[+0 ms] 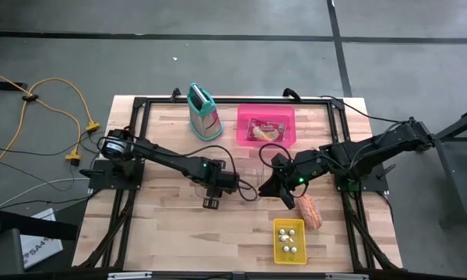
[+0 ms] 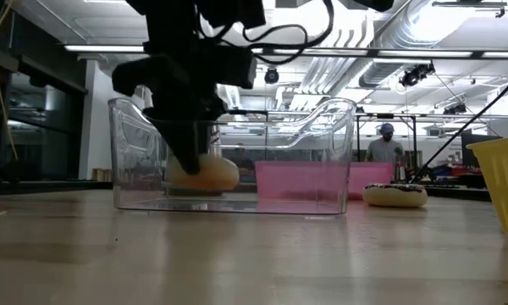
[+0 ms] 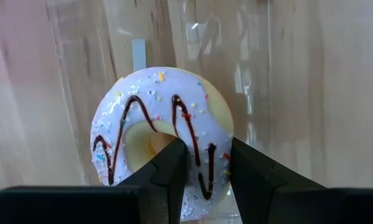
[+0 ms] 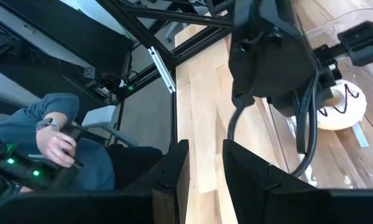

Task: Pick & Place Food Item
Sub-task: Put the pink donut into the transparent bin

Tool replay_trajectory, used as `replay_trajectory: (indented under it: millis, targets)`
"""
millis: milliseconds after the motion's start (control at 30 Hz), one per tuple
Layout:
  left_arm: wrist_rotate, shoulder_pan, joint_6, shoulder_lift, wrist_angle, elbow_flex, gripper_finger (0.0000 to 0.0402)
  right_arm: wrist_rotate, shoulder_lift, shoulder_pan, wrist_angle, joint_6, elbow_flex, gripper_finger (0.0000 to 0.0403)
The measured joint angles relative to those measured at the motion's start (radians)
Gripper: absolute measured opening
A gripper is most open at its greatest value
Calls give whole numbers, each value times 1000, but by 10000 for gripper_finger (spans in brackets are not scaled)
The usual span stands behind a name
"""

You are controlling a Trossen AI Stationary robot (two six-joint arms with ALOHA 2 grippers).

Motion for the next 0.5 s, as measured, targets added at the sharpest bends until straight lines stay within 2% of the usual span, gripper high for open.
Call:
replay_trajectory:
  millis: [300, 500]
  targets:
    - [19, 0, 1, 7, 12, 0, 106, 1, 0, 0, 0, 0, 0, 86]
    - [43, 0, 1, 7, 7, 0, 141, -1, 0, 0, 0, 0, 0, 86]
